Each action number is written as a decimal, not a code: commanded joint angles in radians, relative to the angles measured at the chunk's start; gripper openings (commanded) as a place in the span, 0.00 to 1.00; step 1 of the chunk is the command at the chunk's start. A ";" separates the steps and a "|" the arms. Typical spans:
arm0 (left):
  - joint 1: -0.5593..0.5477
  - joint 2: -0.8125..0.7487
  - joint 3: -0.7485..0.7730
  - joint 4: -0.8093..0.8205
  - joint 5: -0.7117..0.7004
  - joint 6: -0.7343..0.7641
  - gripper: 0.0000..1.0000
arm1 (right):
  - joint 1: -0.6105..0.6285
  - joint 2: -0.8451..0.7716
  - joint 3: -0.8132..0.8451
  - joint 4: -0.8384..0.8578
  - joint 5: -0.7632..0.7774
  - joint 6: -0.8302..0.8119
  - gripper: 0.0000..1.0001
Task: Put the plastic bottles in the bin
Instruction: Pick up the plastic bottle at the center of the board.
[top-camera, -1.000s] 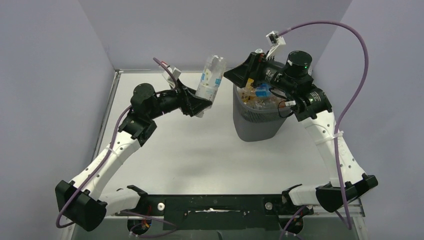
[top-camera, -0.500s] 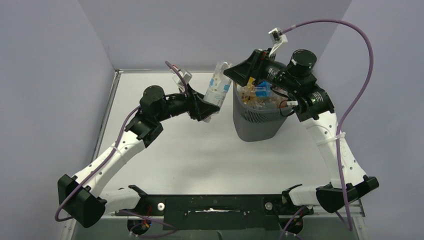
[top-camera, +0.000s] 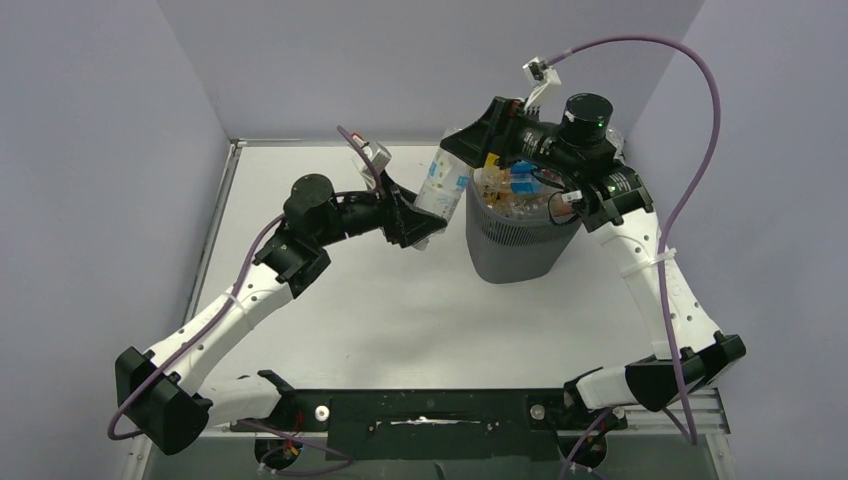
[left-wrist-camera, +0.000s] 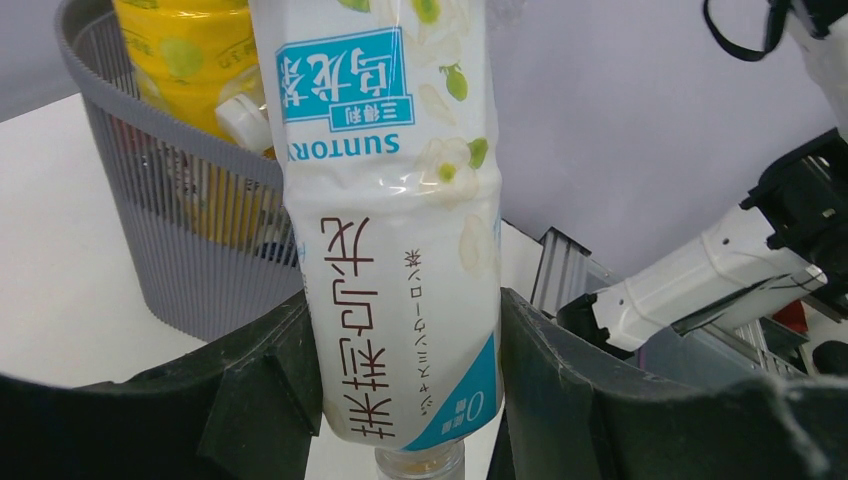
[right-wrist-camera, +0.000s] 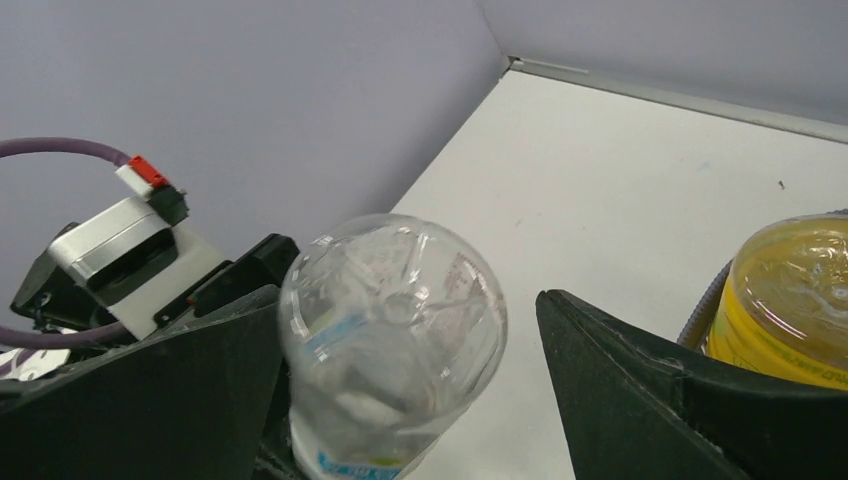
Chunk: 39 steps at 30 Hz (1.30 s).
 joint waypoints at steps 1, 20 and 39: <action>-0.014 -0.023 0.059 0.077 0.034 0.013 0.42 | 0.002 0.015 0.034 0.019 0.020 -0.009 0.98; 0.005 0.075 0.216 -0.079 -0.079 0.072 0.79 | -0.108 -0.002 0.227 -0.117 0.104 -0.147 0.52; 0.266 -0.016 0.173 -0.098 0.012 0.034 0.83 | -0.519 0.070 0.303 -0.005 0.359 -0.296 0.52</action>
